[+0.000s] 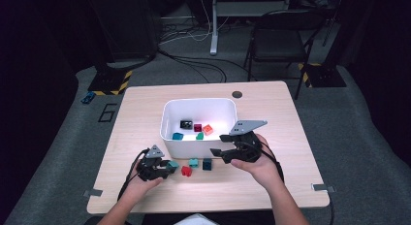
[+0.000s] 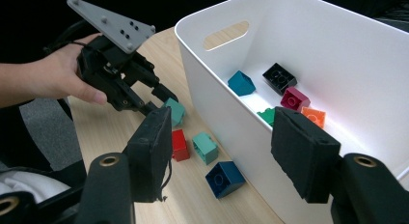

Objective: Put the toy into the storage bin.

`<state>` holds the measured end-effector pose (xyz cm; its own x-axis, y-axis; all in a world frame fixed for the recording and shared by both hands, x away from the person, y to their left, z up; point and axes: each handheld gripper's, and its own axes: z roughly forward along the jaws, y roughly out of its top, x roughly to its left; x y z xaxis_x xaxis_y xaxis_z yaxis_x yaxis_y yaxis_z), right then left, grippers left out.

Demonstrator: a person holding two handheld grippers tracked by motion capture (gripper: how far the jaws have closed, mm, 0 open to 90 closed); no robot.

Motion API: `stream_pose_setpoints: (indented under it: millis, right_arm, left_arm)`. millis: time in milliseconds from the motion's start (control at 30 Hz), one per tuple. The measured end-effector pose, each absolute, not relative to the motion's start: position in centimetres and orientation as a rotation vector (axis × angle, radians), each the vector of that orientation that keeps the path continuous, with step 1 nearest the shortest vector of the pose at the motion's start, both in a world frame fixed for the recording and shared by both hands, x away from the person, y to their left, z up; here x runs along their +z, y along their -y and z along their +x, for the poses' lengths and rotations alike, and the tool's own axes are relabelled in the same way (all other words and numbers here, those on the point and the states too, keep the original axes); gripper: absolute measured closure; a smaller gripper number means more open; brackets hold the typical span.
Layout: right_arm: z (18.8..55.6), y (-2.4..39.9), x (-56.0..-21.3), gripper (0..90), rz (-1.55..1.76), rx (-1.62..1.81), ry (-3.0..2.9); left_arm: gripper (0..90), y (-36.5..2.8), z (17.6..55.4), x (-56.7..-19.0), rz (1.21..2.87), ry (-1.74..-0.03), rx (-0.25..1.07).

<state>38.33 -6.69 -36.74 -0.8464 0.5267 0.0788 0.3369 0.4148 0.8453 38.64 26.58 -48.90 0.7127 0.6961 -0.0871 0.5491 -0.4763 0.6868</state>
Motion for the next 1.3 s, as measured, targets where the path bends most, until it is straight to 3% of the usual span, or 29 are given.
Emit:
stream_pose_setpoints:
  millis: [567,933,1300]
  right_arm:
    - [38.3,6.8,-36.7,39.2,0.772,1.395,-2.483]
    - [38.0,7.1,-36.1,36.9,0.767,1.409,-2.437]
    - [38.0,7.3,-35.9,44.8,0.770,1.387,-2.428]
  left_arm:
    - [58.4,-27.6,37.5,-43.0,2.144,-0.873,0.191]
    - [58.4,-27.3,38.2,-39.0,2.128,-0.833,0.216]
    - [58.4,-26.1,39.5,-36.3,2.129,-0.781,0.237]
